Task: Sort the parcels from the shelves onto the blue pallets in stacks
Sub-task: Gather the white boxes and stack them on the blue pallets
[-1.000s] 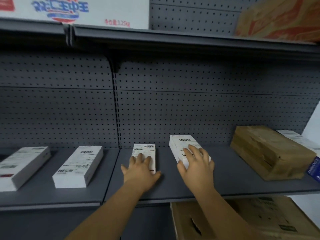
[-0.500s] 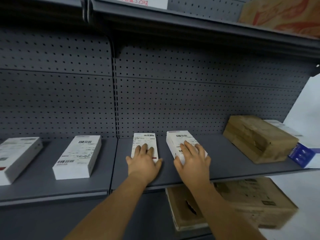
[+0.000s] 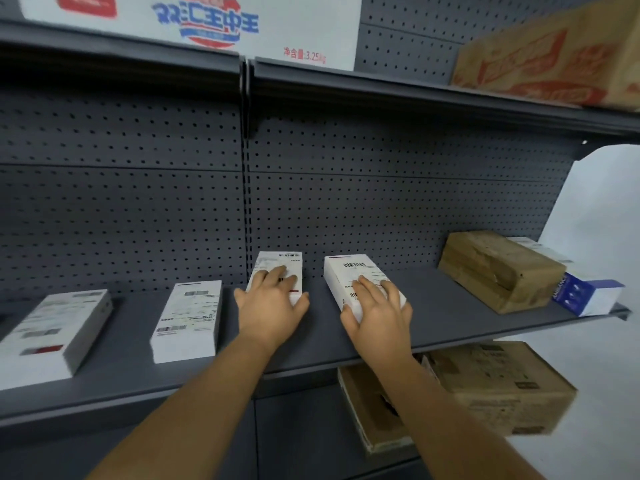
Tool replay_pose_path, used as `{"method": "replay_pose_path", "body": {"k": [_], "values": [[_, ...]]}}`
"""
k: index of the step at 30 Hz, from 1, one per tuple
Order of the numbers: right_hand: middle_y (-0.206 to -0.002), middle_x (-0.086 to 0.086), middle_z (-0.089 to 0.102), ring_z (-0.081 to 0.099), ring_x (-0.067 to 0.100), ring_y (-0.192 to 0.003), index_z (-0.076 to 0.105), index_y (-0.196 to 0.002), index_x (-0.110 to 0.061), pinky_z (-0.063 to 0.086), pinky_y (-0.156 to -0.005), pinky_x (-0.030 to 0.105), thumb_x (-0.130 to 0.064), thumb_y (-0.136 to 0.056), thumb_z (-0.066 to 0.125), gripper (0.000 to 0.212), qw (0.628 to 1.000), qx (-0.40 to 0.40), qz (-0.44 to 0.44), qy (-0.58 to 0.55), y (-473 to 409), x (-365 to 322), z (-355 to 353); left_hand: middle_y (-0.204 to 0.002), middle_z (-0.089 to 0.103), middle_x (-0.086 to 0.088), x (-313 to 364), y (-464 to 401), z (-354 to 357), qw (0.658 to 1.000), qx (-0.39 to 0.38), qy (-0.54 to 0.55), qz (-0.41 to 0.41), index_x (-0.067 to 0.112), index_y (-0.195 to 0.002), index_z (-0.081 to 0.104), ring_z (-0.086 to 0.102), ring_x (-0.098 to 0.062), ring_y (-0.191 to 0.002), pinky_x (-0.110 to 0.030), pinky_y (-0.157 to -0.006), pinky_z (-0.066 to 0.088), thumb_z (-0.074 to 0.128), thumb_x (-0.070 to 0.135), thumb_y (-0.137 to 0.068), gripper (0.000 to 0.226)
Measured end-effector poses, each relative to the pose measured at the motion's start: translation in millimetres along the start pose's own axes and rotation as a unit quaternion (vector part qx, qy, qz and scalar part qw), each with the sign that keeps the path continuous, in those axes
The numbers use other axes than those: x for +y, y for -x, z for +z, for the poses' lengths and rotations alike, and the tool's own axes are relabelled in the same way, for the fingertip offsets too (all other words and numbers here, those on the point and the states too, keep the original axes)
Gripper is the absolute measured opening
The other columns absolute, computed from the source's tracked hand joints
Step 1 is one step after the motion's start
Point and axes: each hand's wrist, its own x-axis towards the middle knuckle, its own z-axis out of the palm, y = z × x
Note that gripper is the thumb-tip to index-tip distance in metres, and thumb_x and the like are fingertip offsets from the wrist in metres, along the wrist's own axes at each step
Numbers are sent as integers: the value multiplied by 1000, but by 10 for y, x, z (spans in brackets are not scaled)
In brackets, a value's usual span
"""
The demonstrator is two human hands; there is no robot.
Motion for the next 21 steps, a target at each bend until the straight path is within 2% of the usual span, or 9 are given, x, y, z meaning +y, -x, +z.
{"method": "replay_pose_path", "body": {"k": [8, 17, 21], "values": [[-130, -7, 61, 47, 22, -126, 66, -119, -23, 39, -88, 50, -46, -82, 42, 50, 998, -6, -47, -52, -95, -626, -73, -133, 53, 15, -337, 276, -509, 995, 99, 2, -9, 34, -116, 62, 40, -13, -122, -43, -84, 34, 40, 60, -81, 49], [-131, -5, 60, 45, 25, -127, 65, -121, -21, 38, -90, 52, -47, -82, 41, 53, 981, -33, -112, -152, 141, -1370, -115, -130, 55, 16, -847, 882, -1061, 986, 129, -65, -83, 33, -117, 63, 41, -12, -121, -42, -82, 34, 44, 57, -82, 46], [-132, -5, 60, 46, 25, -127, 65, -121, -20, 38, -91, 52, -43, -81, 53, 48, 973, -51, -137, -180, 350, -1636, -123, -124, 58, 16, -1042, 1200, -1203, 981, 144, -77, -106, 32, -112, 65, 44, -14, -117, -40, -78, 35, 40, 59, -81, 49]]}}
